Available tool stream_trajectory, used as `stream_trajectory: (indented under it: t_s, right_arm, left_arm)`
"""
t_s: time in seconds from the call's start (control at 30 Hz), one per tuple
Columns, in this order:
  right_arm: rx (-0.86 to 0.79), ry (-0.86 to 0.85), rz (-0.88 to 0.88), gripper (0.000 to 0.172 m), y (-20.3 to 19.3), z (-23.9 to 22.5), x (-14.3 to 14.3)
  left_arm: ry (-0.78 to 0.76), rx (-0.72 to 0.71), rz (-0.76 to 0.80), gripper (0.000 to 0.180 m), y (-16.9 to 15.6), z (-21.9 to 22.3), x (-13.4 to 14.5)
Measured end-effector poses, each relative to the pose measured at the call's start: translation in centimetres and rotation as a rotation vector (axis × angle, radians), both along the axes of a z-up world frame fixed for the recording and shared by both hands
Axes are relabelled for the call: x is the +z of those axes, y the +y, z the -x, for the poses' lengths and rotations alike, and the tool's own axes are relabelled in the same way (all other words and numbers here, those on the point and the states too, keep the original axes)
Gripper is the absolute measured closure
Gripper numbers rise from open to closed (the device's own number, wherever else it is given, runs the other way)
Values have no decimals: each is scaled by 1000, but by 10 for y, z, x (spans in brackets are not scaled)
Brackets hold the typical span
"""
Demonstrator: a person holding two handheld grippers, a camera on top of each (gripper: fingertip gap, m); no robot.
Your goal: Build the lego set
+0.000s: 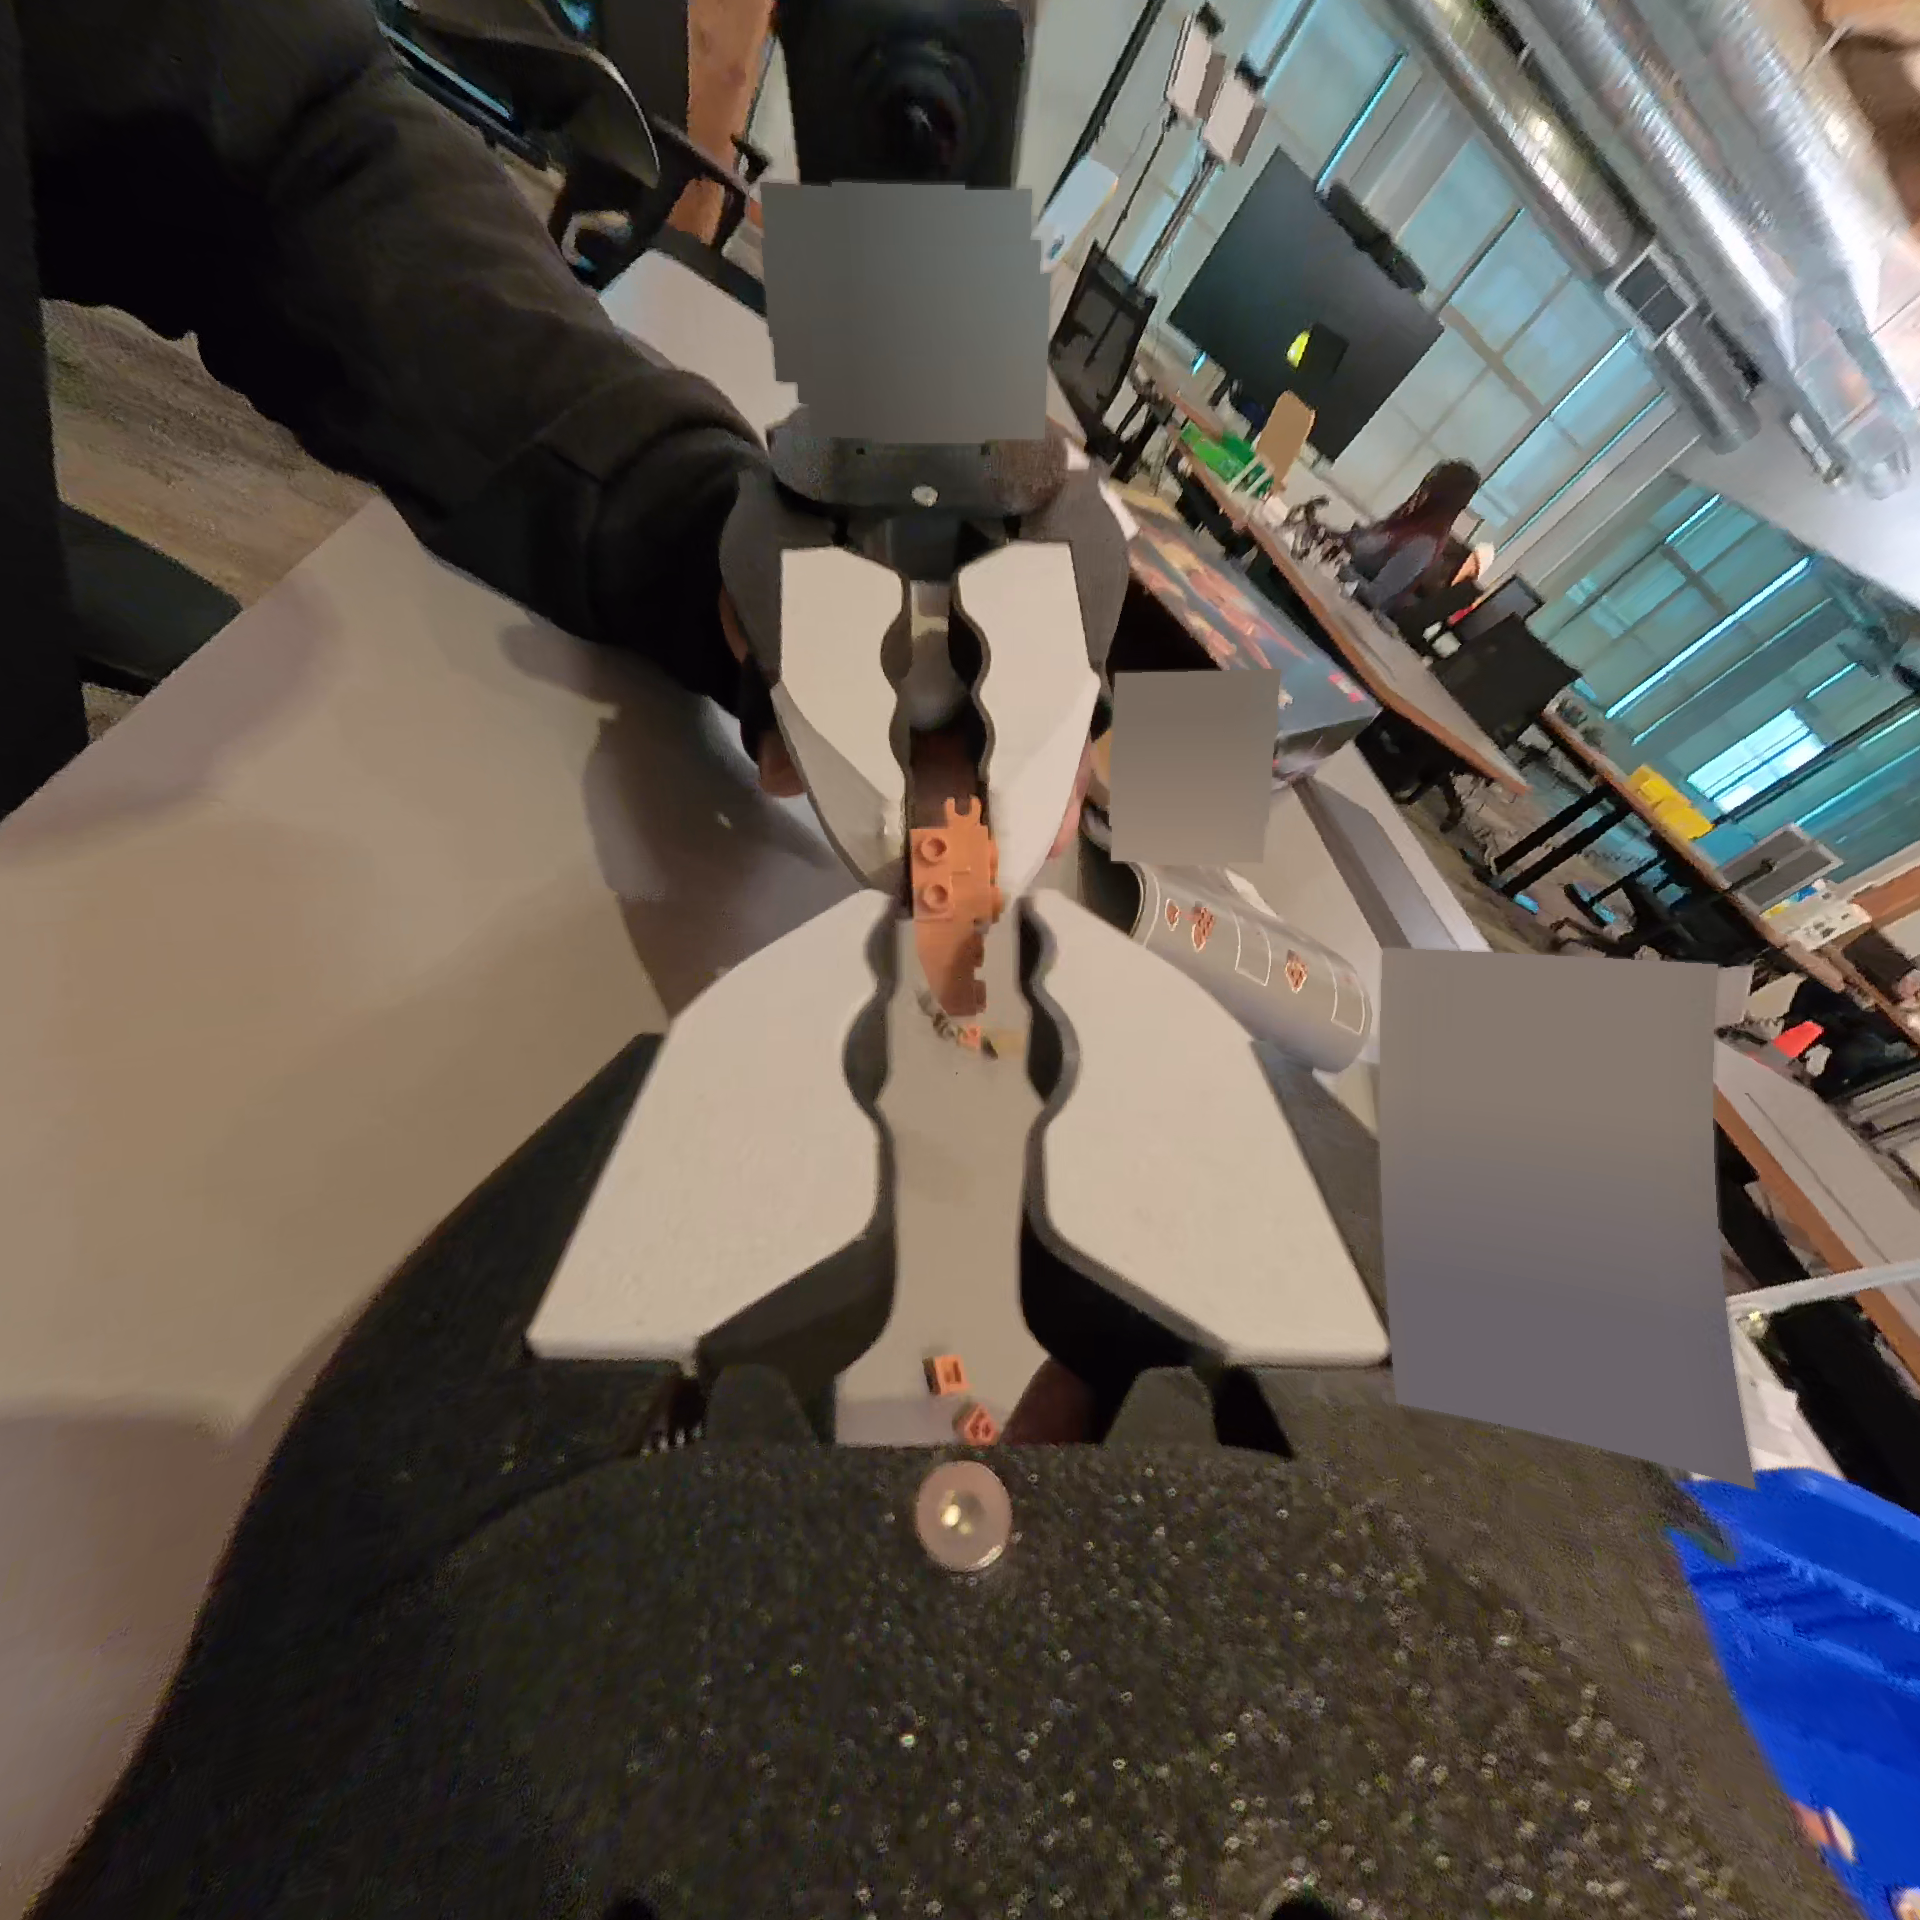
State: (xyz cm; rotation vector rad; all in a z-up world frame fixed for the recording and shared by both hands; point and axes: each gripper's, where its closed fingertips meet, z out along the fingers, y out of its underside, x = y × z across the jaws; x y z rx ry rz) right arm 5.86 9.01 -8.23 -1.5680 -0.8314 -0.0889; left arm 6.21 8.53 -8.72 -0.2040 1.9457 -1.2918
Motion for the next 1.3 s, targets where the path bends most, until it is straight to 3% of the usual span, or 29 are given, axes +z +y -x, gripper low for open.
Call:
stream_trajectory:
  t_s: [0.03,0.1,0.33,0.53,0.63,0.67,0.83,1.0,1.13,1.3]
  right_arm:
    - [-6,13,29,136,1,-2,-4]
    - [6,73,103,126,0,-5,-11]
    - [115,283,406,129,-9,3,-38]
    - [196,316,445,130,-16,14,-40]
    - [213,325,448,140,-18,15,-38]
    - [214,309,448,149,-19,15,-39]
    - [161,172,466,153,-18,11,-54]
    - [31,95,501,153,-12,-6,-66]
    - [-114,7,568,153,-8,-26,-84]
    - [-141,-7,586,153,-8,-26,-90]
  left_arm:
    - [-5,7,-25,168,1,-1,-3]
    - [-32,27,-92,168,5,-3,-9]
    - [-214,-23,-278,168,0,6,-16]
    - [-303,-42,-386,168,-10,10,-20]
    - [-306,-56,-396,168,-12,12,-22]
    - [-298,-64,-398,168,-11,12,-24]
    - [-199,-63,-448,166,-3,7,-46]
    - [-37,39,-555,153,25,-7,-73]
    - [131,89,-466,154,37,-9,-75]
    - [222,110,-279,155,35,-13,-61]
